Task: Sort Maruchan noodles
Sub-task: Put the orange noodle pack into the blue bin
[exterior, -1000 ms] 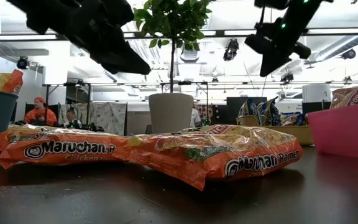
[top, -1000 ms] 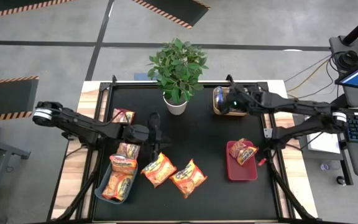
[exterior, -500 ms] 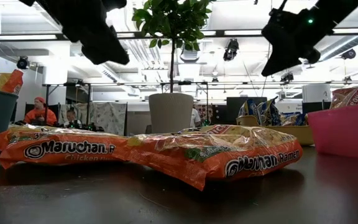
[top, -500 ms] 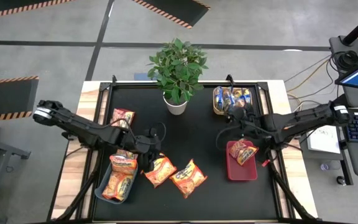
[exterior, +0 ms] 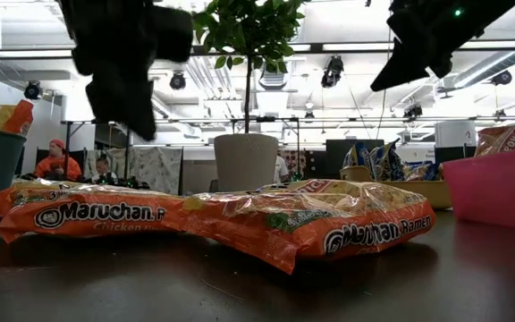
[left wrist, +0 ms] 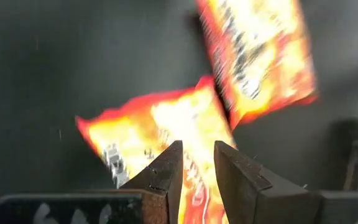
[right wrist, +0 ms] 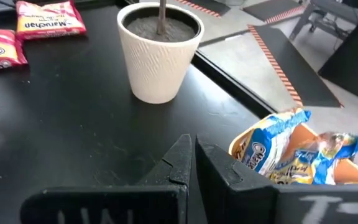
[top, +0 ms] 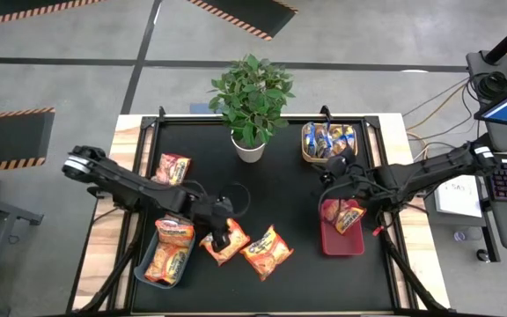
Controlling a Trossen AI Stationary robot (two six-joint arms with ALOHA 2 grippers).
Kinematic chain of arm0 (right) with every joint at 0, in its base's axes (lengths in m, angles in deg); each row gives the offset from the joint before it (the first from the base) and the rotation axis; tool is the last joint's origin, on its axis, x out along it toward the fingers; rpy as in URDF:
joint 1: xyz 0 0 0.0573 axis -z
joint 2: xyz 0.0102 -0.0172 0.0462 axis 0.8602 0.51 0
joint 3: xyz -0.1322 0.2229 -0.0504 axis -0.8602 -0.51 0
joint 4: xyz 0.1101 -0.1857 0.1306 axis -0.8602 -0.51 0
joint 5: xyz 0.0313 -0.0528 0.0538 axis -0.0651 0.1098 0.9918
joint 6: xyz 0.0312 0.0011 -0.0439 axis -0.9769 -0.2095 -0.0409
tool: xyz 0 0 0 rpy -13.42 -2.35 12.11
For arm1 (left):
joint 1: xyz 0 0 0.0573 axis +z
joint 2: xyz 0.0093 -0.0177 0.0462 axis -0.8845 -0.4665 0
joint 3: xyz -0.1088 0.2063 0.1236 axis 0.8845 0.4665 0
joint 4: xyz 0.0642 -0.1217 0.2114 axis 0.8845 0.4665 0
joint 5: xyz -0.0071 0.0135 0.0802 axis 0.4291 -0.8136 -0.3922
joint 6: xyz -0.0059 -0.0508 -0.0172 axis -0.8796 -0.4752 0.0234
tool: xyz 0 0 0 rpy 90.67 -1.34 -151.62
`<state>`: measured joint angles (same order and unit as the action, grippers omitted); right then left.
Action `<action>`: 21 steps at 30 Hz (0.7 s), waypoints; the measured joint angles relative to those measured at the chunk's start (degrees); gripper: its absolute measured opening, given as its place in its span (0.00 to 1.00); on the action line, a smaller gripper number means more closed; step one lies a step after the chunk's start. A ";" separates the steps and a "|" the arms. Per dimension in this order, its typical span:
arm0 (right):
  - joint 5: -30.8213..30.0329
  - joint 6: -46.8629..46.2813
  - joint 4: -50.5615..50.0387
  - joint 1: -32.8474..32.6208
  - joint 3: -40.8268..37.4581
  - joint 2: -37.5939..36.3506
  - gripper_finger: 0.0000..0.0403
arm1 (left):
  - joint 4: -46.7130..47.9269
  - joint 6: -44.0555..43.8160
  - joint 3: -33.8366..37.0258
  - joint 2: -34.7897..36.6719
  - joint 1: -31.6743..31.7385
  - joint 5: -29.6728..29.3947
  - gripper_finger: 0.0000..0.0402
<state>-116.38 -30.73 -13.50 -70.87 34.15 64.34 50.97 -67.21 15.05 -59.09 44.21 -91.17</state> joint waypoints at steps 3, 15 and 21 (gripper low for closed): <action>0.03 1.28 0.23 0.01 0.00 -0.47 0.03 | 7.05 -3.12 -4.50 -5.25 -0.08 0.47 0.19; 0.52 2.51 0.03 0.02 -0.13 -0.35 0.03 | 25.03 -4.19 -18.25 -16.21 -0.02 -1.40 0.39; 1.09 2.37 -0.03 0.02 -0.20 -0.35 0.03 | 25.29 -9.27 -15.84 -16.21 0.54 -2.00 0.52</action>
<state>-115.29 -28.36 -13.52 -70.85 33.95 63.99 76.26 -76.48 -0.79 -75.30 44.75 -93.17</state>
